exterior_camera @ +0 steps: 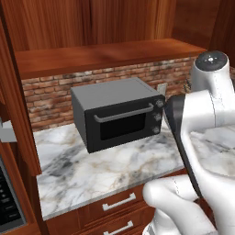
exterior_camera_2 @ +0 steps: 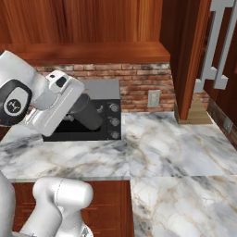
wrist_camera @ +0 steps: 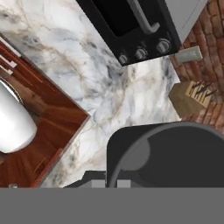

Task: There is a bowl on the dining counter. Grab a lemon wedge from the fridge and place it in the bowl. Then get the liquor bottle and glass cup from the cabinet and place them next to the bowl.

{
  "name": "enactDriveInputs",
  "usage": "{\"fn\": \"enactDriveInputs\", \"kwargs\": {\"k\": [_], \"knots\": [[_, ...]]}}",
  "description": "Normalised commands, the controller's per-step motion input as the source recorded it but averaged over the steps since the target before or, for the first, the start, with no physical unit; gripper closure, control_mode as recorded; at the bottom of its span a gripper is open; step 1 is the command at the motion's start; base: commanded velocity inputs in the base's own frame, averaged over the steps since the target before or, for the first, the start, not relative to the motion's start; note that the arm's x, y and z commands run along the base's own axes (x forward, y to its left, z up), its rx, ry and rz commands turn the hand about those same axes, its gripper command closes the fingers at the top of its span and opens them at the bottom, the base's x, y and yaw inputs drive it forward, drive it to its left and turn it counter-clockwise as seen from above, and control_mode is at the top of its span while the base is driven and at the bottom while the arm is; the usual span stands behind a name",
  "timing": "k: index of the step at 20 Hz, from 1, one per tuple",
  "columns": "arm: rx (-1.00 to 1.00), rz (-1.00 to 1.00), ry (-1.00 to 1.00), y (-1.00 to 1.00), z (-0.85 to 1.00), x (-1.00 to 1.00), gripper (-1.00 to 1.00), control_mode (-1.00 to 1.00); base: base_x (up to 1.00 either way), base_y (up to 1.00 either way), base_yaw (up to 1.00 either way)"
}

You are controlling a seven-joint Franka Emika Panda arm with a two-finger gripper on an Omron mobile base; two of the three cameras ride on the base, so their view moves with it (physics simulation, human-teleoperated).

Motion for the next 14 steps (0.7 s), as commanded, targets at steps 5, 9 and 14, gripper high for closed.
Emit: {"fn": "enactDriveInputs", "kwargs": {"k": [5,9,14], "knots": [[0.02,0.00,0.00,0.40,-0.19,-1.00,1.00,-1.00,0.00,0.00,0.00],[0.01,0.00,0.00,0.10,-0.01,-0.25,1.00,1.00,-0.75,0.34,0.00],[0.00,0.00,0.00,0.00,0.00,0.00,1.00,1.00,-1.00,0.44,0.00]]}}
